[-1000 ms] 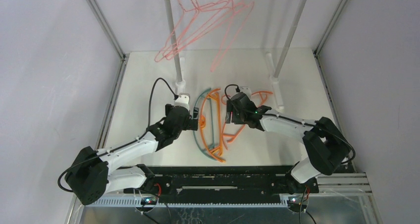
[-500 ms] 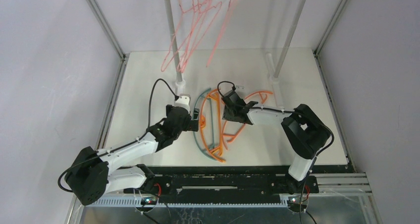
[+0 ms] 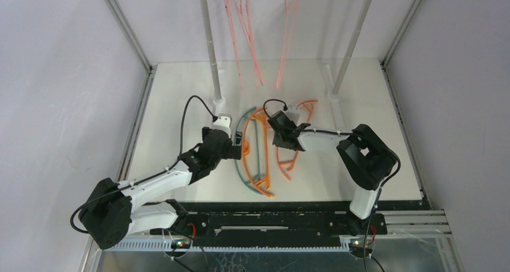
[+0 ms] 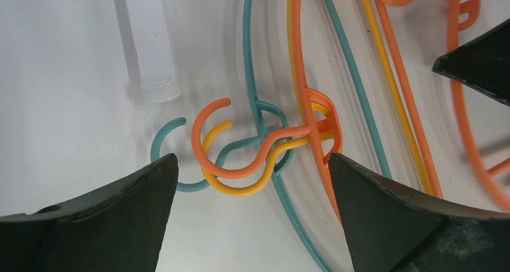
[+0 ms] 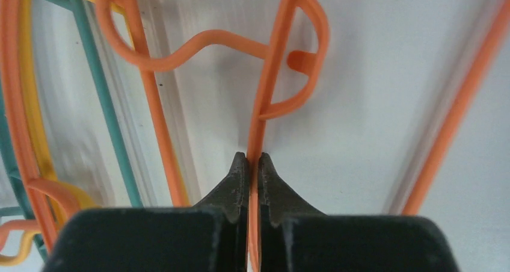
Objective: Organize the hangers
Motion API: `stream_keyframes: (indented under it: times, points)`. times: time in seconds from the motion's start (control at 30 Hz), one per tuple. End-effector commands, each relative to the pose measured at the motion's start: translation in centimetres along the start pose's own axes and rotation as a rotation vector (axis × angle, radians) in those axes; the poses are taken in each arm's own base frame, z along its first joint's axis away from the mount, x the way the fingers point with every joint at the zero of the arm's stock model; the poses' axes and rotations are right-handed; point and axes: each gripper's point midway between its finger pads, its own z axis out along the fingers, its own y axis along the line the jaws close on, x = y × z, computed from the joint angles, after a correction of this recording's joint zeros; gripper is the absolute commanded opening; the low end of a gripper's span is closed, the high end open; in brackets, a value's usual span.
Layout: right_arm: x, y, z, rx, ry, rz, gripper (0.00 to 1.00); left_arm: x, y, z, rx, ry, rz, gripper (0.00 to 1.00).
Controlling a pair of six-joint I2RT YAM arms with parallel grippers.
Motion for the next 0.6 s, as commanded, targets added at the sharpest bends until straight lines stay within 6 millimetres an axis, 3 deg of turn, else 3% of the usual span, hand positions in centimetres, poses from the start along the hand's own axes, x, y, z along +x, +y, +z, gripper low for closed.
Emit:
stream_keyframes:
  times: [0.0, 0.4, 0.47, 0.57]
  points:
    - [-2.5, -0.6, -2.3, 0.017, -0.098, 0.023, 0.00, -0.8, -0.2, 0.0, 0.014, -0.033, -0.018, 0.99]
    - [-7.6, -6.0, -11.4, -0.104, -0.207, 0.095, 0.00, -1.1, -0.1, -0.2, 0.006, -0.041, -0.017, 1.00]
    - [-8.2, -6.6, -13.0, -0.142, -0.217, 0.092, 0.00, -1.2, 0.0, -0.3, 0.005, -0.042, -0.017, 0.99]
    - [-8.9, -5.7, -15.9, -0.275, -0.235, 0.058, 0.00, -1.2, 0.0, -0.3, 0.002, -0.043, -0.016, 1.00]
